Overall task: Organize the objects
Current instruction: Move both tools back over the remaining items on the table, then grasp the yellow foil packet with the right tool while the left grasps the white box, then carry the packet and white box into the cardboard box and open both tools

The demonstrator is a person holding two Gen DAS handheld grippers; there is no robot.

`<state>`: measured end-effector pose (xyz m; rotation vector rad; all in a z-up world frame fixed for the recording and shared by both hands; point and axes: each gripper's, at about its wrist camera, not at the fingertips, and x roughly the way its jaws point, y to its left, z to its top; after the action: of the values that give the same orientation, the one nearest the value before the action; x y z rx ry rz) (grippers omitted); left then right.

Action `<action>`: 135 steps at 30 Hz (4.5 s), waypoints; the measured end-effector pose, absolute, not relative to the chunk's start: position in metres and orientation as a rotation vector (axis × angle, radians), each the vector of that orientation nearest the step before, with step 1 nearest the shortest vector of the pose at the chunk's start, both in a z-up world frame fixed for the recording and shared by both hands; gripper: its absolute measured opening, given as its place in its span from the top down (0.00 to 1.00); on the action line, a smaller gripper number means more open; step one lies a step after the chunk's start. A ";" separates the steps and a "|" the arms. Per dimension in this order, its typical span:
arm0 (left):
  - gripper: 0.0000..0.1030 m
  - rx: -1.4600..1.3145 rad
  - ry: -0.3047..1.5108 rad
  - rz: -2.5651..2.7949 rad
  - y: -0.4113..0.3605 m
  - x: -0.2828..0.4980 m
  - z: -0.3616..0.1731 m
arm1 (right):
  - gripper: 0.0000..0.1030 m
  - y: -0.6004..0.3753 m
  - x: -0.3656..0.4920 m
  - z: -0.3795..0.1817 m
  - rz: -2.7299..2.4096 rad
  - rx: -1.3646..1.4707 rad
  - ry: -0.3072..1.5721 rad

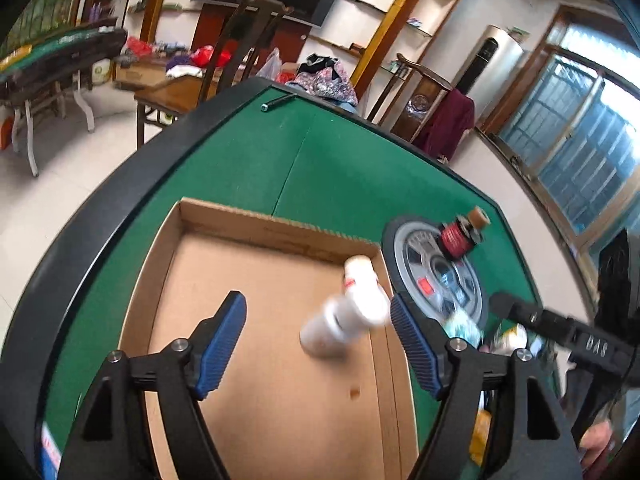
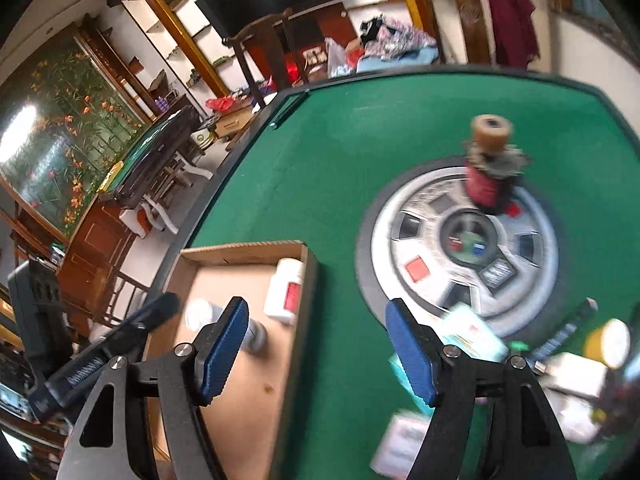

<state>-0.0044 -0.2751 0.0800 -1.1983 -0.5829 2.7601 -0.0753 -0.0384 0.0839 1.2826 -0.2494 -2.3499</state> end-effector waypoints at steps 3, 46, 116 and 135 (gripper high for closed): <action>0.21 -1.193 -0.454 2.783 -0.251 0.022 0.080 | 0.21 -0.016 -0.055 0.088 -2.410 1.247 -0.231; 0.19 -1.222 -0.394 2.642 -0.187 0.122 0.078 | 0.05 0.018 0.042 0.035 -2.341 1.207 0.217; 0.67 -1.217 -0.351 2.896 -0.276 0.076 0.084 | 0.54 -0.063 0.071 0.099 -2.098 1.159 -0.037; 0.67 -1.431 -0.389 2.797 -0.311 -0.013 0.034 | 0.54 -0.170 -0.056 0.061 -2.117 1.351 -0.238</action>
<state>-0.0127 -0.3114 0.0342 -1.4315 -0.3886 2.7969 -0.0564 -0.1696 0.0615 1.3508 -0.2383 -2.1166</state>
